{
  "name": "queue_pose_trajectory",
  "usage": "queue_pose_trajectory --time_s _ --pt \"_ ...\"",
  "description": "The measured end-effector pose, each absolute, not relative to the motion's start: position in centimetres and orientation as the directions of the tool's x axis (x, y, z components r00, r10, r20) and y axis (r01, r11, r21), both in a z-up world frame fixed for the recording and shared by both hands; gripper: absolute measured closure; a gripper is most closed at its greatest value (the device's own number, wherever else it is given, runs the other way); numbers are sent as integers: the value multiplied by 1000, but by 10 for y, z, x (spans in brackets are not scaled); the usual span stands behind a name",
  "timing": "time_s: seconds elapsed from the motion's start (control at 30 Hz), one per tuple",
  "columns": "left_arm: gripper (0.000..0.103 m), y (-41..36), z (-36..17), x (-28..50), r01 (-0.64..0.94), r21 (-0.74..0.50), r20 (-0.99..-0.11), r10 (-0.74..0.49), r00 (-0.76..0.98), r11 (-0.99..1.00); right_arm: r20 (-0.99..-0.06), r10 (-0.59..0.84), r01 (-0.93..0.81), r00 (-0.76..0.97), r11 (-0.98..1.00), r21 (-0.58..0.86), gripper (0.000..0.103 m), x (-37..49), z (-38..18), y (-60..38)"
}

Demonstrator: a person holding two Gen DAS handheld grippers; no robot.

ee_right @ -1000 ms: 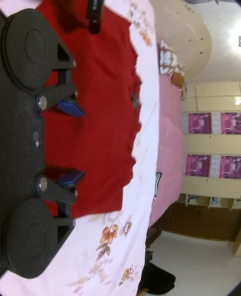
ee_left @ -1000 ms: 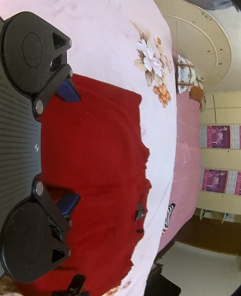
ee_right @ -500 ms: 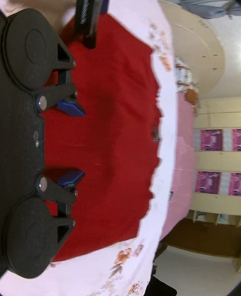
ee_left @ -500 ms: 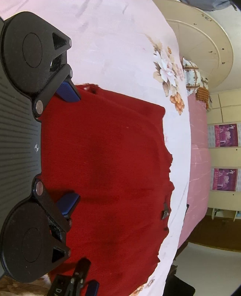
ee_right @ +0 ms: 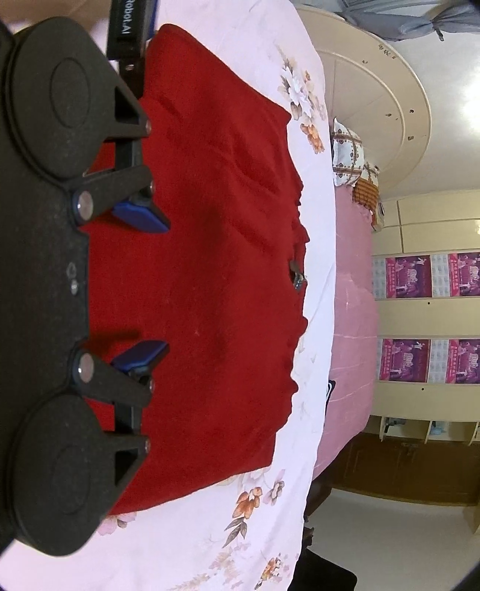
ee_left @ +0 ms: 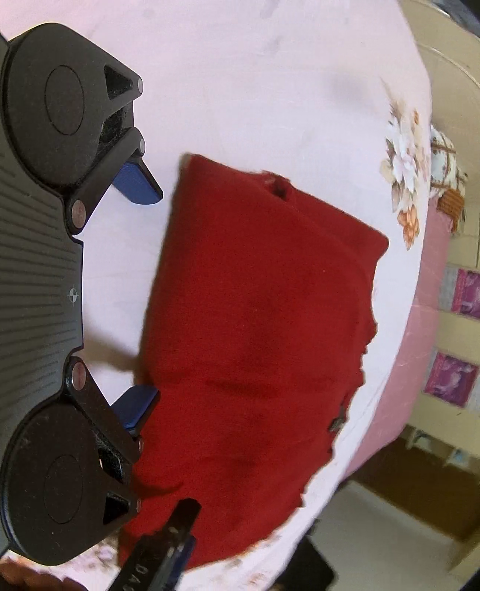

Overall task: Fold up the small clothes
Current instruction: 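Grasp the sweater side edge with the left tool and lift it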

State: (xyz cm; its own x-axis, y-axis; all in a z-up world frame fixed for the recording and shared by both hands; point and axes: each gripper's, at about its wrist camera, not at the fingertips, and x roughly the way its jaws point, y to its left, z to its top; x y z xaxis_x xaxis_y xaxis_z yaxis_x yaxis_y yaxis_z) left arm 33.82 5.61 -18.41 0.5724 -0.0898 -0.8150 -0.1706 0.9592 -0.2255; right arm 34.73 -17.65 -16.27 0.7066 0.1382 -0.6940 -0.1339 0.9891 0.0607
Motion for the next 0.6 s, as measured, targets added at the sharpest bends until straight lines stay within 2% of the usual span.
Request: queue_pose_trajectory --time_s 0.27,0.47,0.6 --pt "0 90 -200 327 -287 -570 -674 -238 699 769 -693 146 -133 706 988 73 40 345 -166 -177" --pt "0 101 -217 342 -301 -694 -560 -228 796 654 -679 159 -139 717 987 83 40 350 -169 -175" --pt "0 102 -225 355 -301 -726 -512 -194 837 619 -657 168 -145 735 985 90 41 357 -170 -172"
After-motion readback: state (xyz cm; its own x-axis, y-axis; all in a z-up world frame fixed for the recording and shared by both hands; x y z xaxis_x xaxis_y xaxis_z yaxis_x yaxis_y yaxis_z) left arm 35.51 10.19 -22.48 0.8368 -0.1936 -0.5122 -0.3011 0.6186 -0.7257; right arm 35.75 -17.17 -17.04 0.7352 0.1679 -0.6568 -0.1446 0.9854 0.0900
